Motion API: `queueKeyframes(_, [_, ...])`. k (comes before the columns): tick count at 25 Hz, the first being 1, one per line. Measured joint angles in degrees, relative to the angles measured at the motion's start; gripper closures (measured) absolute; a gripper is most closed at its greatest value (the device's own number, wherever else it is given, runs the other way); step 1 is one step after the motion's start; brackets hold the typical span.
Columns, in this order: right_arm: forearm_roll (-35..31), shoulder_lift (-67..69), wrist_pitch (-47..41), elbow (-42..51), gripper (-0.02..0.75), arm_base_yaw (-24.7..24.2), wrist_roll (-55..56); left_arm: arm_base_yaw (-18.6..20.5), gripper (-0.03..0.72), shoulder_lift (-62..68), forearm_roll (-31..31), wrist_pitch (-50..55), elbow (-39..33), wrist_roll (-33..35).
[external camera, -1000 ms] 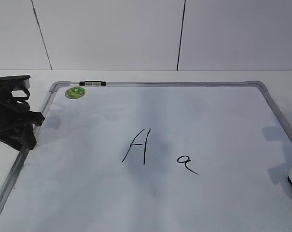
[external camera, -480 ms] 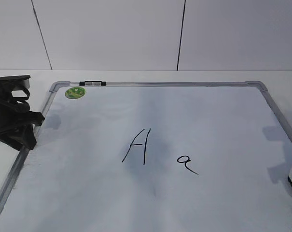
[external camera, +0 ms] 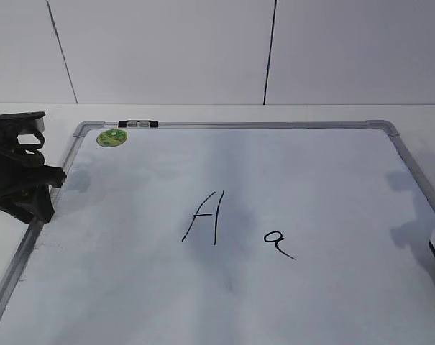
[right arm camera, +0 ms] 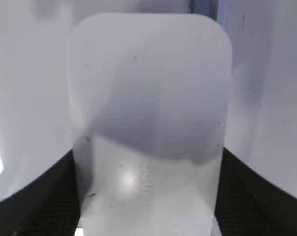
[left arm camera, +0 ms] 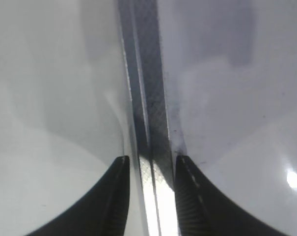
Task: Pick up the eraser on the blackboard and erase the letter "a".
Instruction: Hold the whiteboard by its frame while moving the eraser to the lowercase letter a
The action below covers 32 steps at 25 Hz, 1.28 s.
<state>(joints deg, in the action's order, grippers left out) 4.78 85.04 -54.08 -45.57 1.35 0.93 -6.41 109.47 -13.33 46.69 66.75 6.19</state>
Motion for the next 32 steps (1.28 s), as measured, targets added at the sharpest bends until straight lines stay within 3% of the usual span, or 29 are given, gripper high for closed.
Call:
queueKeyframes(9, [-8.0, 1.9, 1.7, -1.2, 0.183, 0.8, -4.5, 0.0, 0.451, 0.0, 0.0, 0.0, 0.0, 0.0])
queueKeyframes(16, [-8.0, 6.4, 0.7, -9.7, 0.183, 10.0, -6.2, 0.0, 0.451, 0.0, 0.0, 0.0, 0.0, 0.0])
queueKeyframes(24, [-3.9, 16.3, -8.3, -25.8, 0.183, 20.6, -5.6, 0.0, 0.449, 0.0, 0.0, 0.0, 0.0, 0.0])
queueKeyframes(32, [-3.7, 22.2, -8.7, -29.1, 0.183, 25.3, -5.4, 0.0, 0.449, 0.0, 0.0, 0.1, 0.0, 0.0])
